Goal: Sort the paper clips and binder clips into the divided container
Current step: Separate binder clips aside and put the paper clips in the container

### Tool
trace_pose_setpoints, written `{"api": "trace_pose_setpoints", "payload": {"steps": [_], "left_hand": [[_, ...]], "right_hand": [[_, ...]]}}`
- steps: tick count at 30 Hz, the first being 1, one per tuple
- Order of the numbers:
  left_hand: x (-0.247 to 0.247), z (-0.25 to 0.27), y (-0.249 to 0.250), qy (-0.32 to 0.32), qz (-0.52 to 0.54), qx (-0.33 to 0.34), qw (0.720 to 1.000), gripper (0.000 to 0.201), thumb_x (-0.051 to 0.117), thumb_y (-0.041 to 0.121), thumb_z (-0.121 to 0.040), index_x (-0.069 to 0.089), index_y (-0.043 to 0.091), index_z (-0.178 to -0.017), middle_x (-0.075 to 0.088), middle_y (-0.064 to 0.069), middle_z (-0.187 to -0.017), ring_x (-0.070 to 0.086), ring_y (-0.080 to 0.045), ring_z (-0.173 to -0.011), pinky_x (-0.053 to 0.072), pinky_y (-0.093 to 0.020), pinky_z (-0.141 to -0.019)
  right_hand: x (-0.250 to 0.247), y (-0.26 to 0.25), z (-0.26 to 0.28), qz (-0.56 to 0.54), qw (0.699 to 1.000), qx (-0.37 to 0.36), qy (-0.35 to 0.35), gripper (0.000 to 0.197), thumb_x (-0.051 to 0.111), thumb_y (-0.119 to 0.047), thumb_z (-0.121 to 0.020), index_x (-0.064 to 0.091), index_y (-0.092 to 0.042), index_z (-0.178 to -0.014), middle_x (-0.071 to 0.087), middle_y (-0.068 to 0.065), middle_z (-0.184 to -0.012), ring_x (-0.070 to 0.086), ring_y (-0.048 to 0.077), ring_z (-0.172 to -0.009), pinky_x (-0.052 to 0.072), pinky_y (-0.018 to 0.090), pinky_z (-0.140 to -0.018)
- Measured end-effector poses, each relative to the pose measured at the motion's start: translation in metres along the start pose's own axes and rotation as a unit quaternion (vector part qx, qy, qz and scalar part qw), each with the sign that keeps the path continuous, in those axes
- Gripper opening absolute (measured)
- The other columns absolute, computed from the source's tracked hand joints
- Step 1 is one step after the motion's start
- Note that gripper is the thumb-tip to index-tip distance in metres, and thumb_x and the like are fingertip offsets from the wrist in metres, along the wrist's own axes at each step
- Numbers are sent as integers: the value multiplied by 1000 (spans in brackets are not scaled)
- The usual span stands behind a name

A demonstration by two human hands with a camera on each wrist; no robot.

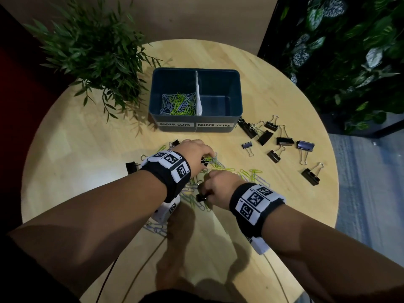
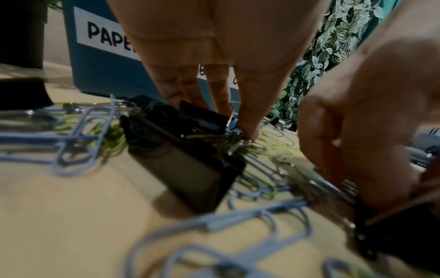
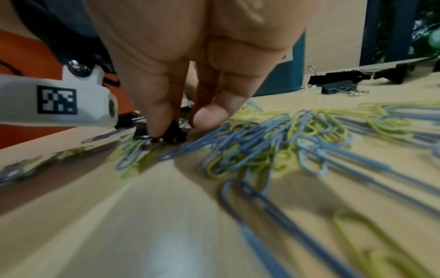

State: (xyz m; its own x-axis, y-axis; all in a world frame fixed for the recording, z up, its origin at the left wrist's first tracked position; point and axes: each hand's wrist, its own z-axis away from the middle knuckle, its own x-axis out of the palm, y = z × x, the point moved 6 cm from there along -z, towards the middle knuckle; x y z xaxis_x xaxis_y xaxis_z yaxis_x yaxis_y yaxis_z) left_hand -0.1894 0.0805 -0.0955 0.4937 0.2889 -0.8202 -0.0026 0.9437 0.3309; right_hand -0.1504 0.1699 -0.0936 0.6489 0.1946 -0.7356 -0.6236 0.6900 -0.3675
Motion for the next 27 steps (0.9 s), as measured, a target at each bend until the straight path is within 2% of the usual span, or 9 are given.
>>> {"api": "trace_pose_setpoints", "payload": {"steps": [2,4,6,8,10,13,19,23,27], "left_hand": [[-2,1,-1,5,9,-1,1000,38,63,16,-84,58,28,-120,58,0,-128,51,-23,-116,38,-30,-102],[-3,3,-4,12,15,-11,1000,41,66,17,-83,57,27,-122,60,0,-125,55,-21,-113,42,-29,-98],[-3,5,-7,6,18,-16,1000,48,69,23,-80,54,28,-126,61,1,-124,56,-21,-112,46,-31,-97],[-2,6,-9,-1,32,-18,999,49,65,23,-81,53,28,-128,62,4,-123,57,-19,-113,47,-31,-98],[-3,7,-10,14,58,-25,998,44,58,19,-83,56,26,-126,65,5,-120,58,-18,-113,46,-29,-99],[-5,7,-11,42,78,-31,996,32,54,20,-89,62,23,-120,69,2,-114,60,-17,-108,47,-27,-96],[-10,1,-10,65,50,-37,996,17,53,24,-91,66,22,-103,70,1,-103,60,-19,-96,45,-26,-79],[-23,-7,-13,110,19,-47,993,17,52,23,-92,66,22,-103,68,-2,-105,60,-22,-97,44,-27,-77],[-27,-15,-18,110,2,-62,992,18,51,23,-93,62,18,-107,67,-5,-108,59,-25,-101,45,-31,-82]], "right_hand": [[-8,7,3,-44,998,7,39,26,56,-19,-88,68,-19,-111,60,5,-113,56,23,-104,45,30,-88],[-23,30,10,-196,970,69,124,17,62,-16,-86,72,-16,-99,66,2,-98,59,16,-89,50,26,-83],[-42,60,20,-375,888,148,222,11,67,-9,-83,74,-14,-90,69,3,-88,60,15,-76,54,25,-74],[-59,91,27,-423,827,217,300,10,68,-10,-83,73,-18,-87,71,3,-87,62,15,-74,56,29,-73],[-75,114,25,-353,838,261,325,12,65,-15,-85,74,-19,-92,73,4,-92,66,21,-82,57,34,-79],[-83,132,15,-264,871,302,284,20,60,-20,-88,72,-19,-104,72,7,-102,65,25,-95,52,34,-90],[-83,114,14,-186,878,284,336,21,59,-13,-88,63,-14,-108,54,8,-119,55,26,-102,44,31,-89],[-56,65,-14,-70,969,155,178,34,52,-5,-89,61,-17,-119,52,5,-126,51,24,-116,44,34,-102],[-31,50,-17,-3,987,124,101,53,49,2,-82,45,-8,-134,38,9,-138,36,27,-126,39,37,-107]]}}
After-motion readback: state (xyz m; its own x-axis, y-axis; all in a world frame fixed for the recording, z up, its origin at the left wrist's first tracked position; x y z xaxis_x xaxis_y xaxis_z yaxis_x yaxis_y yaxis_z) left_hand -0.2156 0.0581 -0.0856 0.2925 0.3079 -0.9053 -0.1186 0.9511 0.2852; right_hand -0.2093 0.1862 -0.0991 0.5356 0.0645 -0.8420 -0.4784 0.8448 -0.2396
